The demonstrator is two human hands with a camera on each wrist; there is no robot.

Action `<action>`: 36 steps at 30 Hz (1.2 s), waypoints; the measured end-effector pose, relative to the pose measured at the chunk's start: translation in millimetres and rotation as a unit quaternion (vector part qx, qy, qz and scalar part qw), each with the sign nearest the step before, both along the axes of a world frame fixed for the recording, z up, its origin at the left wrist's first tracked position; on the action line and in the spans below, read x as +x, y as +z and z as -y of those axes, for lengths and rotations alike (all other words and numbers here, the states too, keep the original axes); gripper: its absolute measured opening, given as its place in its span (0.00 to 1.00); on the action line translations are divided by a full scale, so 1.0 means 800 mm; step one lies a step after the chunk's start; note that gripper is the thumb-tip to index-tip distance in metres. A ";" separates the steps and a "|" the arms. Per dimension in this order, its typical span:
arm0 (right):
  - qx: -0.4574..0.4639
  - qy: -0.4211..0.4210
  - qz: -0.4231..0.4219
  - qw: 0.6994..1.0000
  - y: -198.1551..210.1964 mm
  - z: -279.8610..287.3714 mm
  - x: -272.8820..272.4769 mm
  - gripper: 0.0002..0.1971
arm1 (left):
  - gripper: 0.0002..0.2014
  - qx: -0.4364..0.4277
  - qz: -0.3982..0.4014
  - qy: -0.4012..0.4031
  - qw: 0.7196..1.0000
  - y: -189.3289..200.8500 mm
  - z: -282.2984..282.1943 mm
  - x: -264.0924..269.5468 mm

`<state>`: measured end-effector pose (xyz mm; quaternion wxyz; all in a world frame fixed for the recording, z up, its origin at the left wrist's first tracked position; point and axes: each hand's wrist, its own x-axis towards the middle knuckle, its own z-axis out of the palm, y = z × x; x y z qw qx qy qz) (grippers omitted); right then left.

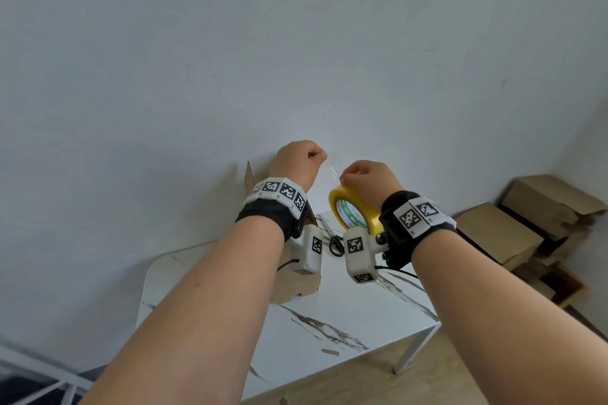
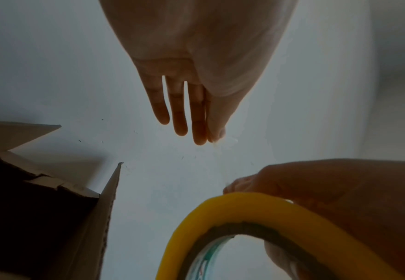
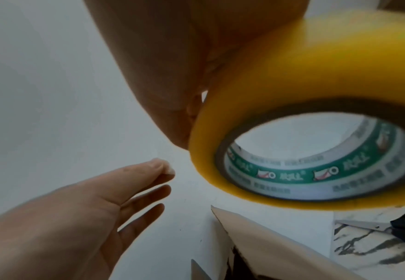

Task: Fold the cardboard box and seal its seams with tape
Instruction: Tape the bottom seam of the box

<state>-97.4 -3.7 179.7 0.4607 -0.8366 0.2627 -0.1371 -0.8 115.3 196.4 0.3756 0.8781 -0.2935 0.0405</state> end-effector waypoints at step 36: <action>-0.093 -0.012 -0.007 0.996 -0.030 -0.077 0.138 0.09 | 0.21 0.220 -0.128 0.043 0.966 -0.143 -0.107 0.117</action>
